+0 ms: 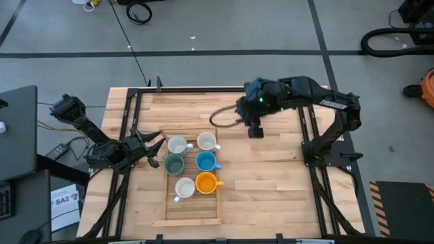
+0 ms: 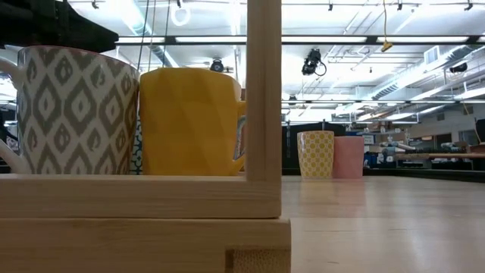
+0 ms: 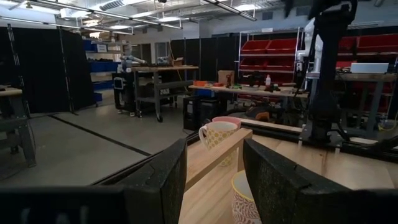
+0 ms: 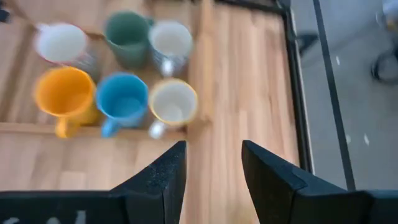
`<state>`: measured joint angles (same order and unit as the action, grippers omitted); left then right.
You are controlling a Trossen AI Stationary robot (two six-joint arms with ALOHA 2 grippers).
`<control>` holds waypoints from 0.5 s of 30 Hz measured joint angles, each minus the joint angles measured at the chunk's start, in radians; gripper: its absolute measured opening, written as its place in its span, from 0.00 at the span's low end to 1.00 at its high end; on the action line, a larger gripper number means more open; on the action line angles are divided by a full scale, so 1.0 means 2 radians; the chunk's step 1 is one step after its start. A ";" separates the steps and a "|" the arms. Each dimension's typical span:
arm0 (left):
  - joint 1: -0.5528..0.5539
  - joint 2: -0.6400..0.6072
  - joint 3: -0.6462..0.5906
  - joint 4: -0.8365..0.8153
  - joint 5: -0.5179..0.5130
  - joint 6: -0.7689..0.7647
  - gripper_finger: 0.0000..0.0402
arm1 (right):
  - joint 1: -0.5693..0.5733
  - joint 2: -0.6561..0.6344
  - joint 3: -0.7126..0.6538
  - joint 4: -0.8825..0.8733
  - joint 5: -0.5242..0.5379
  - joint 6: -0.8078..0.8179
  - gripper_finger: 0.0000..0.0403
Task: Place coffee mugs
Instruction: Put the gray and white mug on the shelf aligned with the dark yellow mug
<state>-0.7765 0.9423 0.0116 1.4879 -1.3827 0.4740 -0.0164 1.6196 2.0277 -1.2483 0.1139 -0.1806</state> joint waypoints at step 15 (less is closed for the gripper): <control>0.000 0.000 0.000 0.000 0.000 0.000 0.40 | -0.161 0.004 -0.101 0.026 -0.001 0.048 0.40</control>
<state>-0.7765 0.9424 0.0116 1.4876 -1.3823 0.4740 -0.3393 1.6277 1.8262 -1.1954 0.1116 -0.0851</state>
